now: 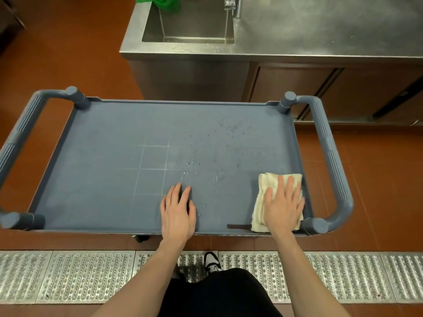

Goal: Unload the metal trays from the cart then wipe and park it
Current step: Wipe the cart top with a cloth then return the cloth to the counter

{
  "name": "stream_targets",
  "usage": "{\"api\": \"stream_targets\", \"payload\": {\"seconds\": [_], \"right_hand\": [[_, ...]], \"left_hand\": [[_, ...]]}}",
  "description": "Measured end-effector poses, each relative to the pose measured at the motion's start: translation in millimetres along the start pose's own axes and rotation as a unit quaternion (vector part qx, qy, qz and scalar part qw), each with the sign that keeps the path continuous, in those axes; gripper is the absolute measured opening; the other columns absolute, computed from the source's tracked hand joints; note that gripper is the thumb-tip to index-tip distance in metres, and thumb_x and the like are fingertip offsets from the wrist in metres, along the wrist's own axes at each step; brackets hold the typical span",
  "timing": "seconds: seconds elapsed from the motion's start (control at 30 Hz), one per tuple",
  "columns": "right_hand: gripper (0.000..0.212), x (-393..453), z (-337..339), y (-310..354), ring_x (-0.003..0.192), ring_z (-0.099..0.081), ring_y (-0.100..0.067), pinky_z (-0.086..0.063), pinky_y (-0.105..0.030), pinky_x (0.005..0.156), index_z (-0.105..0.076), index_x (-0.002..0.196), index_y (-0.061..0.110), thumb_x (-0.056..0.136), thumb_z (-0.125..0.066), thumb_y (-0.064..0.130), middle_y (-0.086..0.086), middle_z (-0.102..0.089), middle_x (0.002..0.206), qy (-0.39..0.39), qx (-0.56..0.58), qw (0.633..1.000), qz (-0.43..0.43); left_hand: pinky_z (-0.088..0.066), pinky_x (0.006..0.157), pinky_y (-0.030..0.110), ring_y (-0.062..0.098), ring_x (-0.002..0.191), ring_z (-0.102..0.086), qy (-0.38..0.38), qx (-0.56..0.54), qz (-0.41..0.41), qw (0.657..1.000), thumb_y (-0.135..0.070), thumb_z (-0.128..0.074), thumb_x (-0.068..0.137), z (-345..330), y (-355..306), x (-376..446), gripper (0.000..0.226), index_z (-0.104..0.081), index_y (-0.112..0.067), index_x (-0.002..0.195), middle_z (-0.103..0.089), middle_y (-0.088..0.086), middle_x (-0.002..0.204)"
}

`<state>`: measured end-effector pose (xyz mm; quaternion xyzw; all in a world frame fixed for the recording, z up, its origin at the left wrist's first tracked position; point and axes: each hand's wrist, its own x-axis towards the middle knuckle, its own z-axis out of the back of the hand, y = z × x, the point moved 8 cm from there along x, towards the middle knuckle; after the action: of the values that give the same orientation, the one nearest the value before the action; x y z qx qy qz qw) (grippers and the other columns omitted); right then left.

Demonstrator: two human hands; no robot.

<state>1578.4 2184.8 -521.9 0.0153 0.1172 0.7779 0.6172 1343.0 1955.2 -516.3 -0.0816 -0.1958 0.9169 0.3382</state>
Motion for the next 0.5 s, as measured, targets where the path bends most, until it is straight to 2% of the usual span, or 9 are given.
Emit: {"api": "stream_targets", "payload": {"seconds": [0.1,0.2,0.27,0.37,0.5], "right_hand": [[0.064,3.0,7.5,-4.7,0.163,-0.009,-0.034,-0.013,-0.058,0.130,-0.028,0.166,0.022,0.109,-0.038,0.049,-0.008,-0.017,0.177,-0.014,0.017,1.000,0.000],[0.077,2.1,6.0,-0.4,0.164,-0.006,-0.034,-0.013,-0.055,0.130,-0.027,0.167,0.025,0.103,-0.036,0.069,-0.010,-0.017,0.177,-0.006,0.009,1.000,0.004],[0.082,4.2,3.3,0.3,0.164,-0.003,-0.033,-0.010,-0.053,0.130,-0.024,0.167,0.028,0.100,-0.038,0.074,-0.008,-0.015,0.177,0.004,0.009,1.000,0.004],[0.075,-0.5,-3.4,8.2,0.164,0.000,-0.032,-0.008,-0.053,0.132,-0.021,0.169,0.029,0.104,-0.040,0.063,-0.005,-0.011,0.178,0.023,0.012,0.999,0.021],[0.066,-25.9,-19.9,51.1,0.165,0.000,-0.030,-0.008,-0.049,0.131,-0.019,0.169,0.029,0.110,-0.035,0.052,-0.001,-0.006,0.178,0.043,0.000,0.996,0.075]], "left_hand": [[-0.027,0.127,0.053,0.028,0.154,-0.036,-0.004,0.003,0.001,1.000,-0.024,-0.056,0.106,-1.0,0.1,1.0,0.045,-0.056,-0.020,0.151,-0.046,0.008,0.164],[-0.027,0.127,0.054,0.029,0.154,-0.036,-0.011,0.003,0.005,1.000,-0.030,-0.051,0.106,-3.6,-0.2,2.5,0.046,-0.058,-0.019,0.151,-0.046,0.009,0.163],[-0.026,0.128,0.054,0.029,0.155,-0.036,-0.010,0.003,0.009,1.000,-0.033,-0.050,0.105,-6.6,-1.3,3.4,0.049,-0.058,-0.018,0.150,-0.046,0.010,0.164],[-0.024,0.129,0.054,0.030,0.156,-0.035,-0.007,0.002,0.012,1.000,-0.032,-0.059,0.104,-9.7,-2.0,3.2,0.049,-0.058,-0.017,0.150,-0.045,0.011,0.164],[-0.022,0.130,0.052,0.030,0.157,-0.034,0.013,0.011,0.013,1.000,-0.034,-0.056,0.104,-10.6,-3.4,2.8,0.051,-0.056,-0.016,0.152,-0.044,0.011,0.165]]}}
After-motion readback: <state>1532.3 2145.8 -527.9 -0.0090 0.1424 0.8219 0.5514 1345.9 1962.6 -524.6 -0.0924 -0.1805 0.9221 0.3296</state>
